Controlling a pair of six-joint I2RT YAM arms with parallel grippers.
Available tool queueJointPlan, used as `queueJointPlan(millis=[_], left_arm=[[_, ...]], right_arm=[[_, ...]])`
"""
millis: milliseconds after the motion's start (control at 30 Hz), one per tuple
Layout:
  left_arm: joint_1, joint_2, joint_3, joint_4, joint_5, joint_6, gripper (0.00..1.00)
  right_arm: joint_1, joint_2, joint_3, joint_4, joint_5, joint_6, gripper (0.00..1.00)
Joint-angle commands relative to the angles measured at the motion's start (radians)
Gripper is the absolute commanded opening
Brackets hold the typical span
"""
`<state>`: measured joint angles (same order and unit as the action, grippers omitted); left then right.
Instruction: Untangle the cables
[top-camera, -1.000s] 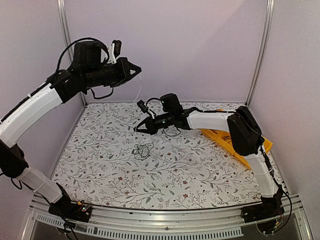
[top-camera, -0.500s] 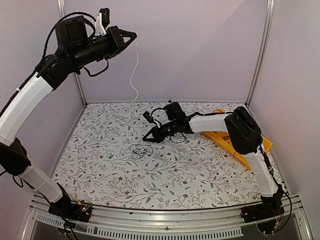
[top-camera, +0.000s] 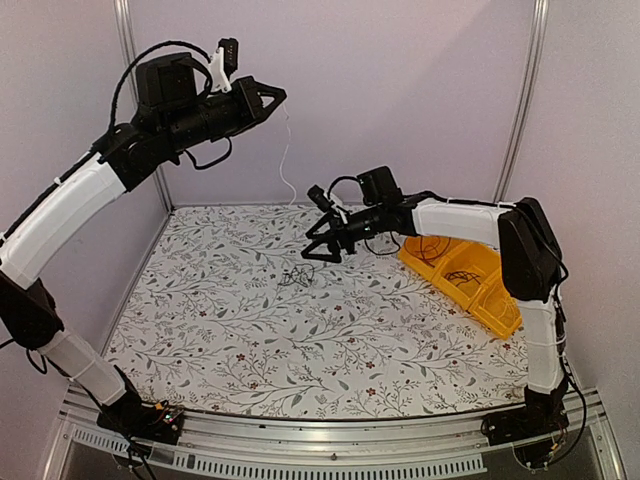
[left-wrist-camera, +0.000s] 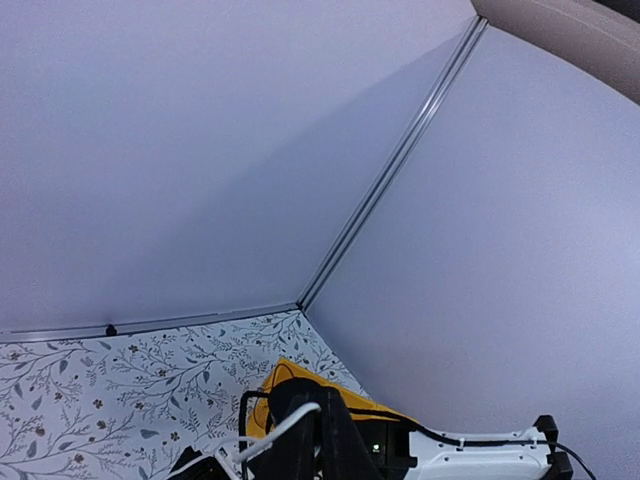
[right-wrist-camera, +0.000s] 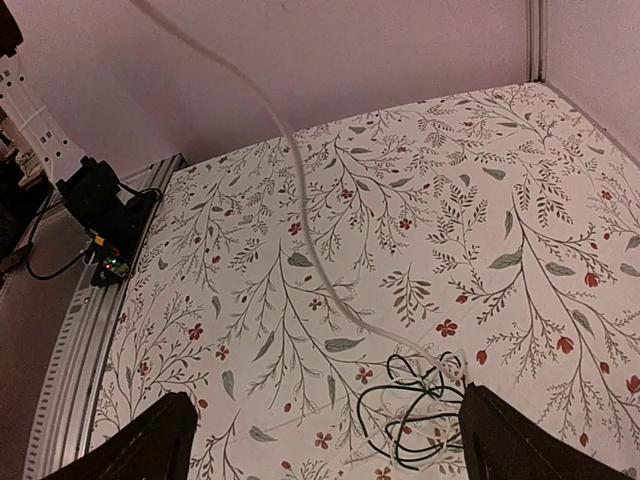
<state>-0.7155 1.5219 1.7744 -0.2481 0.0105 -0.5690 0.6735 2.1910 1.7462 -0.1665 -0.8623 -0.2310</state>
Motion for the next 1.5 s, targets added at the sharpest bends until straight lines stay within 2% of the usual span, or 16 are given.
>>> queueJointPlan(millis=[0,167,367,467,500,567,667,700,833,1033,1067,1167,1267,1467], left_arm=[[-0.012,-0.016,-0.003,0.064,0.002,-0.001,0.00],[-0.012,0.001,0.037,0.057,0.004,-0.009,0.00],[-0.013,0.040,0.135,0.034,0.022,-0.049,0.00],[-0.023,0.064,0.199,0.010,0.024,-0.067,0.00],[-0.027,0.074,0.225,-0.005,0.023,-0.068,0.00],[-0.041,0.096,0.292,-0.043,0.016,-0.062,0.00],[-0.057,0.122,0.374,-0.093,0.001,-0.053,0.00],[-0.061,0.124,0.394,-0.102,-0.004,-0.052,0.00],[-0.074,0.118,0.422,-0.096,-0.038,-0.062,0.00],[-0.079,0.106,0.418,-0.065,-0.057,-0.056,0.00],[-0.080,0.104,0.409,-0.065,-0.058,-0.054,0.00],[-0.079,0.094,0.355,-0.031,-0.046,-0.059,0.00],[-0.083,0.084,0.295,0.008,-0.023,-0.072,0.00],[-0.087,0.034,0.116,0.066,-0.033,-0.071,0.00]], right_arm=[[0.038,-0.022,0.010,-0.016,-0.037,-0.086,0.99],[0.064,0.064,0.107,0.020,0.196,-0.013,0.98],[0.069,0.145,0.163,0.104,0.401,0.099,0.89],[0.078,0.203,0.208,0.112,0.411,0.123,0.86],[0.080,0.221,0.212,0.120,0.398,0.138,0.82],[0.088,0.253,0.222,0.140,0.372,0.157,0.69],[0.102,0.299,0.252,0.157,0.360,0.190,0.24],[0.107,0.309,0.262,0.157,0.363,0.192,0.17],[0.116,0.354,0.282,0.157,0.362,0.182,0.00],[0.112,0.339,0.234,0.125,0.403,0.156,0.00],[0.106,0.322,0.218,0.119,0.398,0.150,0.02],[0.076,0.268,0.166,0.101,0.336,0.146,0.26],[0.033,0.203,0.096,0.084,0.297,0.141,0.42],[-0.041,0.087,-0.022,0.073,0.311,0.107,0.57]])
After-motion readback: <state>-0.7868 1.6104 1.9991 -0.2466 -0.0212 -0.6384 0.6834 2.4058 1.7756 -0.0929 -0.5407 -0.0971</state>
